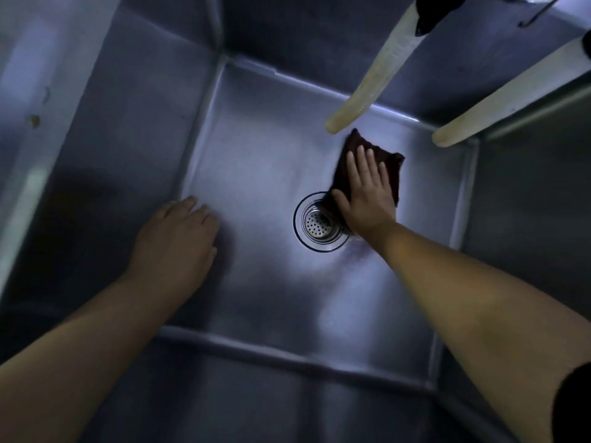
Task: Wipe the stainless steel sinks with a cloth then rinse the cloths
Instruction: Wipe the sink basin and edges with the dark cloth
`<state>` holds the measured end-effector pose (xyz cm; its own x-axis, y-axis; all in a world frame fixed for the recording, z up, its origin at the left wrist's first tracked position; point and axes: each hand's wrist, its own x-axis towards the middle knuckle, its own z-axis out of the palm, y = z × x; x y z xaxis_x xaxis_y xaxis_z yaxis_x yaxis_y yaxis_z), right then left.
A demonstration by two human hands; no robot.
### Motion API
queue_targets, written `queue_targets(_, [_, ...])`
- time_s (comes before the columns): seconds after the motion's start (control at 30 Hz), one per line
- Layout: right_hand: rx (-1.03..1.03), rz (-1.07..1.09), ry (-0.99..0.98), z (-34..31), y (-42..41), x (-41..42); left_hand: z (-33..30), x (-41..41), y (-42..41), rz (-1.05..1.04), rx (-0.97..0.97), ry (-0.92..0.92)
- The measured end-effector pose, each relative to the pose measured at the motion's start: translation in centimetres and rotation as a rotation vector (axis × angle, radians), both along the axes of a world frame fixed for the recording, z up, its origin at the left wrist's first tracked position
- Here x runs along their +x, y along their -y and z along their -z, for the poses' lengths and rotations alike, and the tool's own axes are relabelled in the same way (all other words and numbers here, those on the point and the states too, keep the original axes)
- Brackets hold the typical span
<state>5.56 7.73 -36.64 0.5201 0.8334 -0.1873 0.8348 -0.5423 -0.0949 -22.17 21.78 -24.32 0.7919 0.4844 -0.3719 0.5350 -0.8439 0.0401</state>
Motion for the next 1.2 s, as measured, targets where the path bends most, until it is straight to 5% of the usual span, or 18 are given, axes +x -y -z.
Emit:
queue_targets(0.2, [-0.017, 0.0, -0.021, -0.6, 8.9, -4.6, -0.1, 0.7, -0.9, -0.026, 0.034, 0.083])
queue_targets(0.37, [-0.047, -0.224, -0.03, -0.4, 11.5, -12.2, 0.1, 0.3, -1.5, -0.117, 0.014, 0.074])
queue_targets(0.6, [0.0, -0.547, -0.091, 0.6, 0.9, -16.6, 0.0, 0.2, -2.2, -0.215, -0.021, 0.104])
queue_targets(0.93, [-0.05, -0.329, 0.03, 0.3, -13.2, -7.5, -7.1, -0.3, -4.8, 0.052, 0.094, 0.347])
queue_targets(1.2, [-0.098, -0.229, -0.002, 0.5, -19.0, -7.2, -8.4, -1.0, -7.6, 0.227, 0.226, 0.107])
